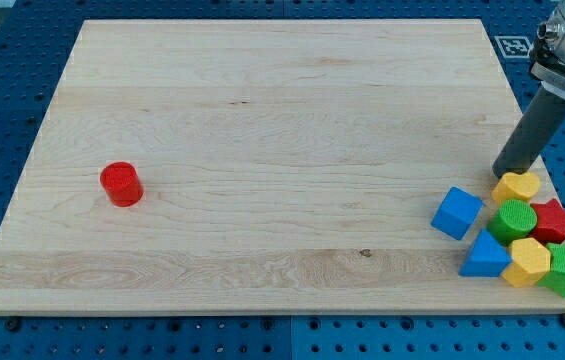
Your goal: Push the blue cube into the blue triangle
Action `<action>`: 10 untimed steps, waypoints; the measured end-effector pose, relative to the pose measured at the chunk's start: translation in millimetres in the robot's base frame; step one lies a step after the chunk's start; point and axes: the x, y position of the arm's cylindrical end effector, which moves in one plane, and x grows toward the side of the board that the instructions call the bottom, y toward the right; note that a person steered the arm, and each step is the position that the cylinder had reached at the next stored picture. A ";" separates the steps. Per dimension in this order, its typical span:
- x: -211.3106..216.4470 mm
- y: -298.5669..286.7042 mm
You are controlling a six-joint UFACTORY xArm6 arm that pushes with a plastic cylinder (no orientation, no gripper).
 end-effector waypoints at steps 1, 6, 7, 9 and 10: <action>0.0 0.0; -7.9 -66.8; -4.9 -67.5; 13.7 -77.4; 24.1 -77.4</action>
